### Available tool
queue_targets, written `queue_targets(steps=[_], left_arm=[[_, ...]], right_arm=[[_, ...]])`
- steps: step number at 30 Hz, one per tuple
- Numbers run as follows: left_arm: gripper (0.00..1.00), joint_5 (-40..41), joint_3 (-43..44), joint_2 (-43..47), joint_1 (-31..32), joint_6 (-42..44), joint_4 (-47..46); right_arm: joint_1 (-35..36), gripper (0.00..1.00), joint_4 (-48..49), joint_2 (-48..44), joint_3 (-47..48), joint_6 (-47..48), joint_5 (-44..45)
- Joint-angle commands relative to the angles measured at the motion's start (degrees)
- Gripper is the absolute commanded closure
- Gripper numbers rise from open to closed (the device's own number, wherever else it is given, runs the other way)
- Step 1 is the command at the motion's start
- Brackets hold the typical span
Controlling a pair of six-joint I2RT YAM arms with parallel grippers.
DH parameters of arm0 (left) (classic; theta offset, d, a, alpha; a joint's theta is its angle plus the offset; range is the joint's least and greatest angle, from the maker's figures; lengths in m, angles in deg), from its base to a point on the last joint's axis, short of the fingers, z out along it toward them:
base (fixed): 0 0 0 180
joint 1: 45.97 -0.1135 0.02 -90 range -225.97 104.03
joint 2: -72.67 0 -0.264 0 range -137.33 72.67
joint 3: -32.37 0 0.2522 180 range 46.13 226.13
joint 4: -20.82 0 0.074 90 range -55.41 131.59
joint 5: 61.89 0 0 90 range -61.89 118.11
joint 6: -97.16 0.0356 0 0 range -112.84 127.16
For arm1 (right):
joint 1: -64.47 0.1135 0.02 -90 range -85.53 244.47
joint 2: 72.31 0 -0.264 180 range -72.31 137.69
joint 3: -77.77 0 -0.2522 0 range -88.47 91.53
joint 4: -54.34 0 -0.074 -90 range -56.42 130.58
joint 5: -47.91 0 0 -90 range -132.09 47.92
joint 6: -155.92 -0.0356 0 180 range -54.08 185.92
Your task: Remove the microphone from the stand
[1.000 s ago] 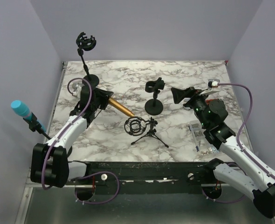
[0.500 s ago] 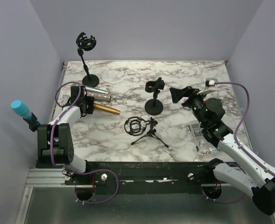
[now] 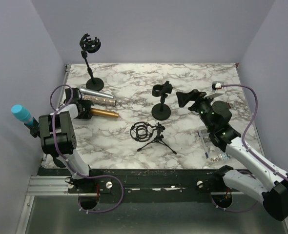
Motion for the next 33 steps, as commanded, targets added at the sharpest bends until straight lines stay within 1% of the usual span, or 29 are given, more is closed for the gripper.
queue_targets(steps=[1,2,4,6,11,15,21,25,27,31,33], left_arm=[[0.4,-3.9,1.7,-2.2,-1.2,0.0,-0.8],[0.35,-4.2,2.1,-2.5,-1.3,0.1,-0.5],[0.27,-4.3,2.5,-2.7,-1.5,0.4,-0.4],[0.22,-4.1,2.5,-2.2,-1.6,0.7,-0.5],[0.21,-4.1,1.0,0.7,-1.7,1.0,-1.1],[0.21,-3.4,-1.5,5.8,-0.7,1.7,-1.1],[0.2,-3.4,-1.4,12.0,0.7,6.7,0.6],[0.2,-5.1,-1.1,15.4,1.2,12.7,0.3],[0.2,-7.0,-1.4,16.8,1.9,17.9,-3.6],[0.2,-7.5,0.3,18.7,4.0,29.4,-7.7],[0.2,-10.2,-0.2,19.9,4.2,31.7,-13.2]], right_arm=[[0.2,0.0,2.4,1.6,-0.6,0.2,1.0],[0.3,0.0,2.5,2.0,-0.4,0.2,0.9],[0.3,0.0,2.5,2.3,-0.5,0.0,0.7],[0.3,0.0,2.6,2.4,-0.6,-0.1,0.6],[0.3,0.0,2.6,2.4,-0.4,0.0,0.4],[0.3,0.0,2.5,2.3,-0.4,-0.1,0.3],[0.3,0.0,2.5,2.1,-0.5,-1.1,-0.6],[0.3,0.0,2.4,2.0,-0.4,-1.6,-1.2],[0.3,0.0,2.3,1.7,-0.4,-1.7,-1.3],[0.3,0.0,2.2,1.3,-0.4,-2.2,-1.9],[0.3,0.0,2.3,1.3,-0.4,-2.4,-2.3]])
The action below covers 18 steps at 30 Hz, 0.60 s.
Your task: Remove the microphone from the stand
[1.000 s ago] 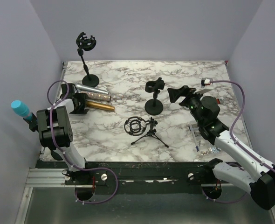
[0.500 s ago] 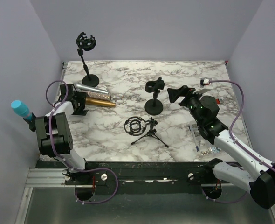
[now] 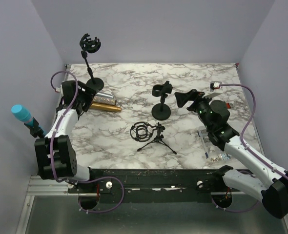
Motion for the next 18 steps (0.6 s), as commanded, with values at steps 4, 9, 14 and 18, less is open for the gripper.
queue_targets(steps=[4,9,14,18], left_arm=[[0.2,-10.7,4.4,2.9,1.2,12.5,-18.7],[0.2,-22.1,17.2,-5.4,-1.5,8.3,-24.5],[0.25,-29.9,28.7,-15.5,-4.5,0.7,-30.7],[0.25,-27.3,33.3,-19.2,-5.7,0.5,-29.5]], right_arm=[[0.3,0.0,1.7,-0.9,-0.5,-1.2,-1.9],[0.3,0.0,1.3,-1.6,-0.5,-0.9,-1.3],[0.2,0.0,1.3,-2.7,-0.8,-0.4,-0.6],[0.2,0.0,1.1,-2.6,-0.8,0.5,0.5]])
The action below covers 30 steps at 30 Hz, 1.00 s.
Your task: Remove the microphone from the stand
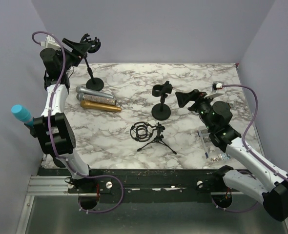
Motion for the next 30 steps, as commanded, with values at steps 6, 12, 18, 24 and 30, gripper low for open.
queue_targets(steps=[6,12,18,24,30], left_arm=[[0.27,2.2,5.2,-6.4,-3.0,-2.6,-2.4],[0.34,2.4,7.0,-11.6,-4.7,-10.4,-5.9],[0.35,6.6,8.7,-12.6,-4.9,-7.1,0.9],[0.33,8.2,12.3,-15.2,-4.8,-4.0,3.3],[0.36,7.6,13.5,-17.6,-4.6,-3.4,2.4]], right_arm=[[0.2,0.0,1.1,0.4,-0.6,1.7,2.1],[0.3,0.0,1.4,2.2,-0.4,1.7,1.8],[0.3,0.0,1.8,3.6,-0.4,1.8,2.0],[0.3,0.0,2.2,5.8,-0.1,1.7,1.7],[0.2,0.0,2.3,7.3,0.2,1.9,2.0]])
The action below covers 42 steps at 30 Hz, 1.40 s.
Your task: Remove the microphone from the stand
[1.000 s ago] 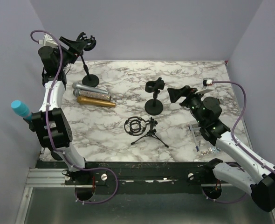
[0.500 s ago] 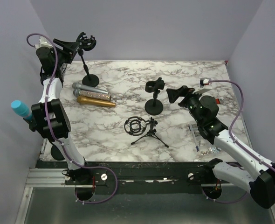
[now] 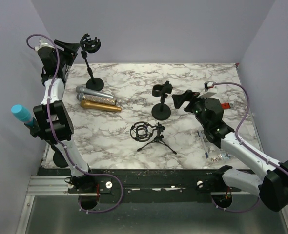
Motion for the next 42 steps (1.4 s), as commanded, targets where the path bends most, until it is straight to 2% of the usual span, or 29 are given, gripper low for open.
queue_targets(steps=[1,8,12,17,20,26,29,31,37,42], left_arm=[[0.36,0.7,1.7,-2.6,0.1,1.8,-0.1],[0.37,-0.8,0.9,-4.6,0.7,3.8,-0.9],[0.47,2.6,-3.3,-3.6,0.6,4.2,-0.1],[0.5,5.2,-5.6,-3.3,1.0,6.0,2.2],[0.42,3.0,-8.3,-2.4,0.8,4.5,-3.5],[0.29,1.0,1.5,-1.1,0.7,4.1,2.9],[0.11,0.7,3.9,-0.1,0.6,2.8,3.7],[0.02,-0.2,4.8,0.0,0.4,2.0,3.7],[0.02,-2.6,3.1,-0.4,0.3,-0.6,1.3],[0.16,-4.2,0.9,-1.5,0.2,-2.0,-1.4]], right_arm=[[0.3,0.0,2.2,0.9,0.3,1.0,1.5],[0.3,0.0,1.9,0.5,0.8,0.9,1.0],[0.3,0.0,1.6,-0.8,0.8,1.2,1.4],[0.2,0.0,1.5,-1.5,0.5,1.5,1.8],[0.3,0.0,1.3,-1.3,0.6,1.7,1.7],[0.2,0.0,1.4,-1.2,0.6,1.4,1.5],[0.3,0.0,1.5,-1.1,0.6,1.3,1.4],[0.3,0.0,1.5,-1.0,0.7,1.3,1.4],[0.2,0.0,1.7,-0.9,0.6,1.2,1.1],[0.3,0.0,1.8,-0.7,0.7,1.2,1.2]])
